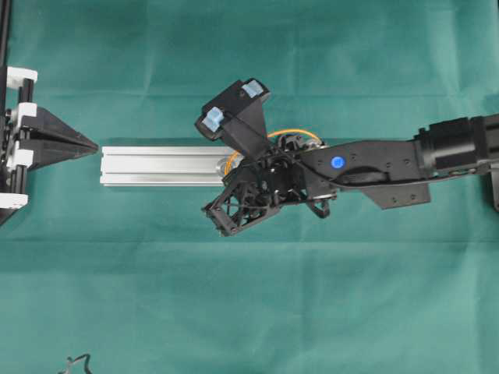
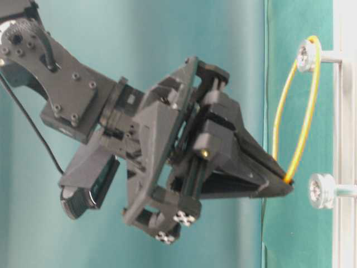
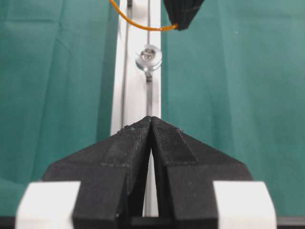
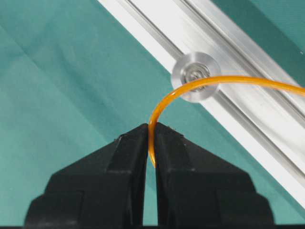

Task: Hook the rubber onto the shaft.
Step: 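Stretch the band leftward along the rail toward the left pulley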

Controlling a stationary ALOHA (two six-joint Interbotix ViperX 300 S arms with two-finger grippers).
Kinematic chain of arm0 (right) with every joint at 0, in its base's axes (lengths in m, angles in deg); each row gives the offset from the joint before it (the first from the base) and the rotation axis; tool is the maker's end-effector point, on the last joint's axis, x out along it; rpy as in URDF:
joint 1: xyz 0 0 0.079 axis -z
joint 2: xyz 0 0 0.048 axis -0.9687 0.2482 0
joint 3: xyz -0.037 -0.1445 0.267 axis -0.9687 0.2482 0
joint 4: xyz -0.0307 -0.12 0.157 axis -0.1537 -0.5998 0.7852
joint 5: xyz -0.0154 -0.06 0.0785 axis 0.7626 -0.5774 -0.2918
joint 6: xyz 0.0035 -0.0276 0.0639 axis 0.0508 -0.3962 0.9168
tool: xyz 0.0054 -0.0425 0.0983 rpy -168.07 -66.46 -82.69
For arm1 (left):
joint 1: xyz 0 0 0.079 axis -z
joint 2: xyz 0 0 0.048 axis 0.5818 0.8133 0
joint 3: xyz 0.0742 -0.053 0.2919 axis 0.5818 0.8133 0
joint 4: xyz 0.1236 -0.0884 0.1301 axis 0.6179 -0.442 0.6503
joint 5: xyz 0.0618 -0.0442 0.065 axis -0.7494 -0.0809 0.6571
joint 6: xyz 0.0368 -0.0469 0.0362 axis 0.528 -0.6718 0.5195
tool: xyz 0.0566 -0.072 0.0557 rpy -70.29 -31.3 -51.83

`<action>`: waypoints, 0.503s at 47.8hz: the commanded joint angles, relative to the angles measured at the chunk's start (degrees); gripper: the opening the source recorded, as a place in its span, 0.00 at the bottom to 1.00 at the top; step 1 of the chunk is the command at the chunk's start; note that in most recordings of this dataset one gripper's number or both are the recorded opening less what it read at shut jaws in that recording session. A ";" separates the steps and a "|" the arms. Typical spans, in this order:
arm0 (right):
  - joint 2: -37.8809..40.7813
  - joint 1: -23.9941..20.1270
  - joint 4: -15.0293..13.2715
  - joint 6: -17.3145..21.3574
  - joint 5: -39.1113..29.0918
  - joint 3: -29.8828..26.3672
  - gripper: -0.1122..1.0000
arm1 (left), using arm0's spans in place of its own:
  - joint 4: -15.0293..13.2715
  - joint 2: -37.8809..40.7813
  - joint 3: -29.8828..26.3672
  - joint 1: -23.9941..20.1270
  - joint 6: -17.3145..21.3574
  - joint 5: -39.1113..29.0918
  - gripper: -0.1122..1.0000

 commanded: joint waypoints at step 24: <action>1.41 1.58 -0.18 -0.09 3.87 -2.20 0.16 | 0.09 0.18 -1.76 0.09 0.00 0.35 0.10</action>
